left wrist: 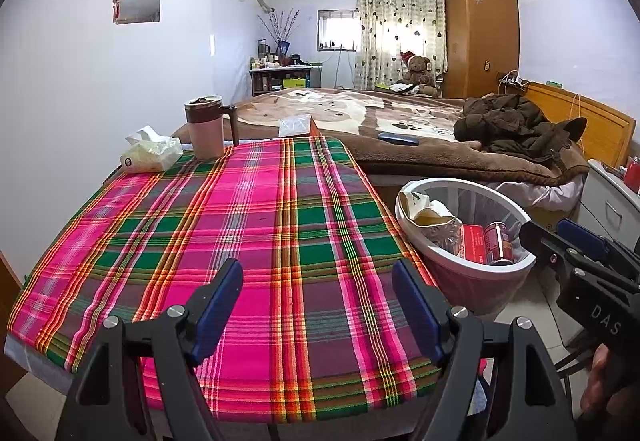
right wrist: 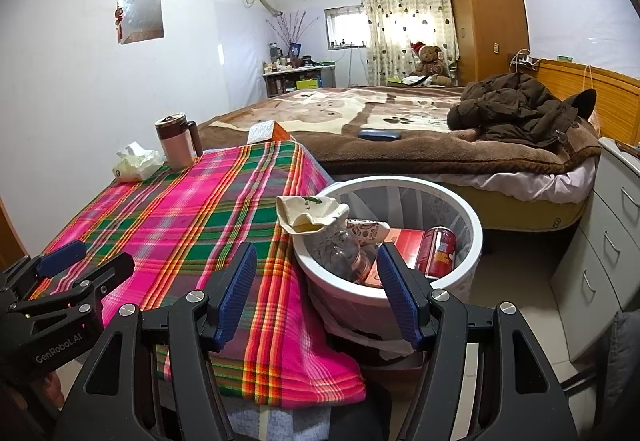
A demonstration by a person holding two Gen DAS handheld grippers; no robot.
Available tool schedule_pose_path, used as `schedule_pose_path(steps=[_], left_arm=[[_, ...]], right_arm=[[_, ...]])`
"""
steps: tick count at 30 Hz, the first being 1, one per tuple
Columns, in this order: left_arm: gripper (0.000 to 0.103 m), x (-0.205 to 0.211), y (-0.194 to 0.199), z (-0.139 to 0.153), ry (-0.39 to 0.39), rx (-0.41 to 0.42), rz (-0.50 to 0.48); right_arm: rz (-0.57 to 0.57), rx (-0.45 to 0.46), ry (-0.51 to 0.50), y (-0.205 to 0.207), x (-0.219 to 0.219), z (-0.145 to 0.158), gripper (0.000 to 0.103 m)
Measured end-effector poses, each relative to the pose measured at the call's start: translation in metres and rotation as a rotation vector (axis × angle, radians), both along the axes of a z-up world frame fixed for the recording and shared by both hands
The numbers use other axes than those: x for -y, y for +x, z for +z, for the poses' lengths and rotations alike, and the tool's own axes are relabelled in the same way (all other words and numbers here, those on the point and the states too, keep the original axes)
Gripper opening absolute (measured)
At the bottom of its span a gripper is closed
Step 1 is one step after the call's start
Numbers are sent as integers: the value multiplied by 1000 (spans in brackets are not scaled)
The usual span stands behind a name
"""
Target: Collect trash
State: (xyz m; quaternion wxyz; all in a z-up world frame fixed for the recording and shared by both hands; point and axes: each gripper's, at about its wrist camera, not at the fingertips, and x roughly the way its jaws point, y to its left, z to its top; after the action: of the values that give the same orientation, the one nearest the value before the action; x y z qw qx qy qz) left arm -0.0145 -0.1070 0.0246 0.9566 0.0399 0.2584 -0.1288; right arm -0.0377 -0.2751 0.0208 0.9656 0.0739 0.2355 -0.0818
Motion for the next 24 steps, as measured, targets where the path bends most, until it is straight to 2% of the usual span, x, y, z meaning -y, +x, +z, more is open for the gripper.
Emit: schedule_pose_path(steps=[24], left_arm=[[79,0,-3,4,-2,16,0]], right_arm=[[-12,7,7,-2,1,2,64]])
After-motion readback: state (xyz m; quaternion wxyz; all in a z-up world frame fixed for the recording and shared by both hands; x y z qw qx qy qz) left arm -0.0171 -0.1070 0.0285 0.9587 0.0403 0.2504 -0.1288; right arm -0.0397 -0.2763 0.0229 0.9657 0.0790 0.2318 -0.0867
